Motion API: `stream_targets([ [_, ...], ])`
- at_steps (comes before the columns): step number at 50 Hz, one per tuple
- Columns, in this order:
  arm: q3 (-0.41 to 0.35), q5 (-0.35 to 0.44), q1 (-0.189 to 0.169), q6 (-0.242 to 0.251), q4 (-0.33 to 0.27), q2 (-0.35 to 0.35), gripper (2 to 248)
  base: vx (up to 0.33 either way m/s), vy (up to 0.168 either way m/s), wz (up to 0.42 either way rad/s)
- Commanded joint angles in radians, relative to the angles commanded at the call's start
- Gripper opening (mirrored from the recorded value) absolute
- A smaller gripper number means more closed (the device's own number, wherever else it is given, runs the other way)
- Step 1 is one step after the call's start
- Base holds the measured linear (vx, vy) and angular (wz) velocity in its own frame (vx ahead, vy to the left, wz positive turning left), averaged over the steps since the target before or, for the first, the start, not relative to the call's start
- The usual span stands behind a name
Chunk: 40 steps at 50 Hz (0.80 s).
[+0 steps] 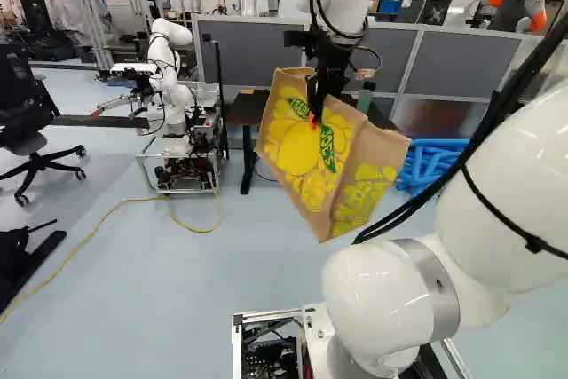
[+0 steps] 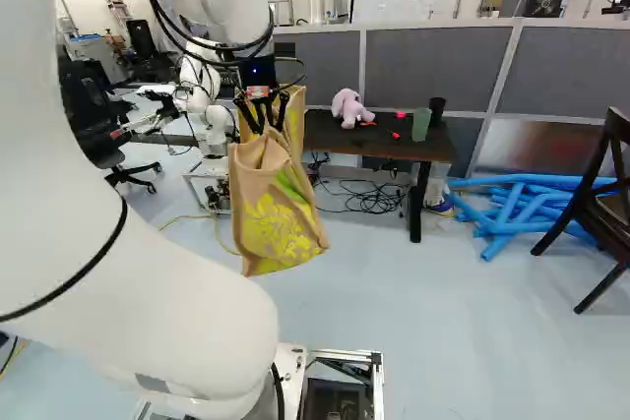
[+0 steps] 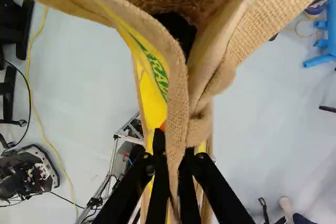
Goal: Pick up the bag on the ground and place it on the table
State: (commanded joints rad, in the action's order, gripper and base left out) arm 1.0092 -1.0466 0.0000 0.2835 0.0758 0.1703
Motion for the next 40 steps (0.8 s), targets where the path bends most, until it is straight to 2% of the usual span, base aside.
stream_targets([
  [19,0.027,-0.048,-0.001,0.000,0.000,-0.013,21,0.000,0.000,0.000],
  [40,0.028,-0.053,-0.001,0.000,0.000,-0.013,21,0.000,0.000,0.000],
])
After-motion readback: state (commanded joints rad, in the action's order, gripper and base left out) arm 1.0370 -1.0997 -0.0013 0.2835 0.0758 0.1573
